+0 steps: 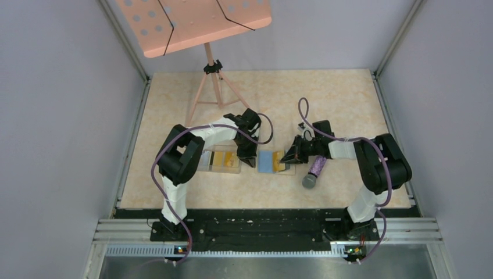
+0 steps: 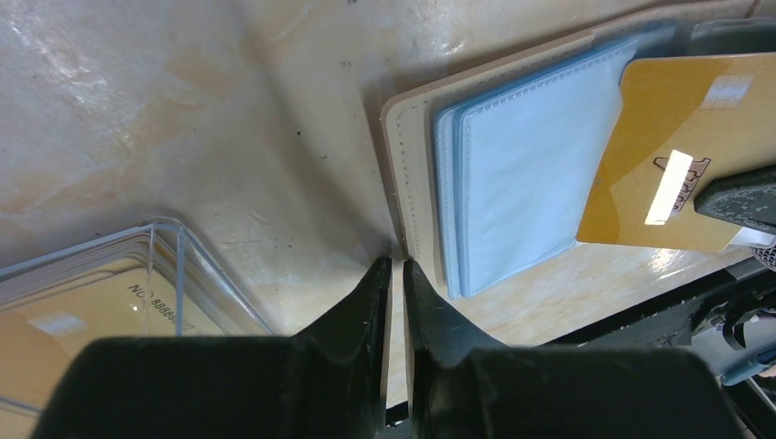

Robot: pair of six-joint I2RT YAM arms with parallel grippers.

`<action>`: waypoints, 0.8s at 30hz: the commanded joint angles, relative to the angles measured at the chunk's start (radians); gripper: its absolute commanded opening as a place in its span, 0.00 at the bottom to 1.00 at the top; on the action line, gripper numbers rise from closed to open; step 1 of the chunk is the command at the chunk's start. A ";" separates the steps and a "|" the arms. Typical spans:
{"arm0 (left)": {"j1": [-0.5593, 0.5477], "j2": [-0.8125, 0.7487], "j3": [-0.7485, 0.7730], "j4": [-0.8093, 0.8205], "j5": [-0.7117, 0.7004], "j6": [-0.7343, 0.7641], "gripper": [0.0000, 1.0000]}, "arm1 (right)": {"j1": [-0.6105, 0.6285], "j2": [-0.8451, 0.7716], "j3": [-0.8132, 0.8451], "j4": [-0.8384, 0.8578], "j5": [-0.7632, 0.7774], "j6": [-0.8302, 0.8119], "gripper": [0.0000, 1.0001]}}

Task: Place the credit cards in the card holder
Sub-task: Insert the credit card into the card holder.

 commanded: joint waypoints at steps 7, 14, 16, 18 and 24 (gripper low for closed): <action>-0.008 0.028 0.016 0.009 -0.010 0.005 0.14 | 0.022 0.040 0.001 0.106 -0.053 0.037 0.00; -0.011 0.030 0.016 0.009 -0.005 0.003 0.13 | 0.032 0.057 -0.001 0.108 -0.046 0.027 0.00; -0.013 0.029 0.016 0.009 -0.004 0.003 0.13 | 0.034 0.063 0.003 0.106 -0.041 0.022 0.00; -0.014 0.029 0.016 0.009 0.000 0.001 0.13 | 0.037 0.074 0.008 0.104 -0.040 0.021 0.00; -0.015 0.025 0.015 0.013 0.010 -0.004 0.12 | 0.070 0.101 0.024 0.086 -0.027 0.018 0.00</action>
